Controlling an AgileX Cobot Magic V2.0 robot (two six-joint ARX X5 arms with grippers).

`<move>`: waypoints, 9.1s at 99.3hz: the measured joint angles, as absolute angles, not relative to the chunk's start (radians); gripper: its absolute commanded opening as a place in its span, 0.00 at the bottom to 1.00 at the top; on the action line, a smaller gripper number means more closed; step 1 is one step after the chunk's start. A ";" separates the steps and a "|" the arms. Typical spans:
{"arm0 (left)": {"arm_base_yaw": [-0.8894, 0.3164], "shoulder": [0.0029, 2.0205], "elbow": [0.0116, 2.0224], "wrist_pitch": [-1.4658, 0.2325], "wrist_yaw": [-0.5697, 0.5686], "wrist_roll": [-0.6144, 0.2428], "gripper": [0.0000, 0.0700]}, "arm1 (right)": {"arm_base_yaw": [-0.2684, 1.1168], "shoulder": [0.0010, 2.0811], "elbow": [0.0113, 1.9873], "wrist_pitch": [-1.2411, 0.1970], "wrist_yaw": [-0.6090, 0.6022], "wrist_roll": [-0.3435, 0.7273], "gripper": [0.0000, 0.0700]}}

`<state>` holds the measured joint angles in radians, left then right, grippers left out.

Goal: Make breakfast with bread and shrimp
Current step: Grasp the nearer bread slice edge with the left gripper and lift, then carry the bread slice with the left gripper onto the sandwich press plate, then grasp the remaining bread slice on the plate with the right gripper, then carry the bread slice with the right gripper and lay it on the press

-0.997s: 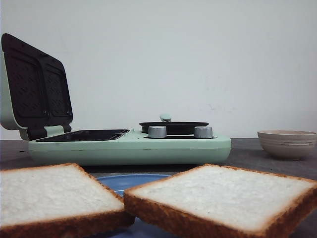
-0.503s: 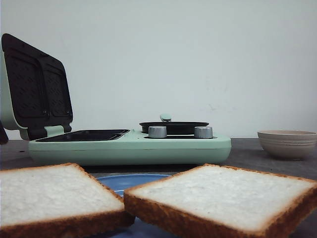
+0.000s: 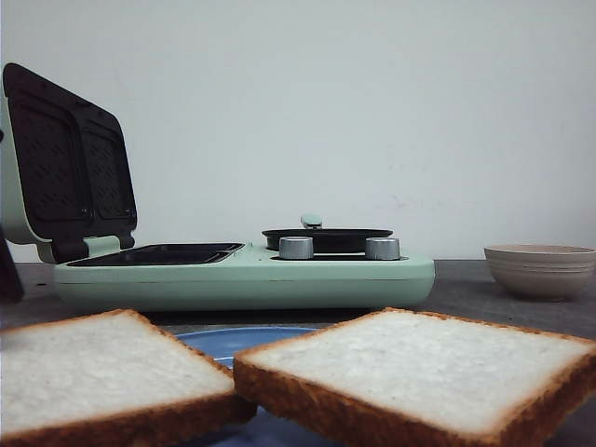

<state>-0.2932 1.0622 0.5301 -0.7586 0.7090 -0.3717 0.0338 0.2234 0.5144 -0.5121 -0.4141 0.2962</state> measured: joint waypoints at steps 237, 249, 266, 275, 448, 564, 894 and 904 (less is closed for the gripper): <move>-0.382 1.724 1.523 -0.541 -0.297 -0.147 0.01 | 0.057 0.223 0.514 -0.534 -0.363 0.290 0.84; -0.385 1.763 1.523 -0.532 -0.342 -0.121 0.01 | 0.057 0.223 0.514 -0.534 -0.363 0.289 0.84; -0.385 1.782 1.523 -0.481 -0.365 -0.097 0.01 | 0.056 0.223 0.514 -0.534 -0.362 0.286 0.84; -0.385 1.783 1.523 -0.459 -0.373 -0.095 0.01 | 0.056 0.223 0.514 -0.534 -0.362 0.285 0.84; -0.433 1.818 1.781 -0.599 -0.417 -0.066 0.01 | 0.057 0.234 0.514 -0.540 -0.318 0.284 0.72; -0.546 1.089 1.781 -0.834 -0.185 -0.095 0.01 | 0.268 1.234 0.514 -0.561 -0.926 0.241 0.77; -0.651 1.020 1.771 -0.862 -0.188 -0.086 0.02 | 0.767 1.882 1.159 0.305 -0.262 1.113 0.96; -0.651 1.020 1.771 -0.863 -0.188 -0.084 0.01 | 0.749 1.854 1.159 0.241 -0.260 1.066 0.96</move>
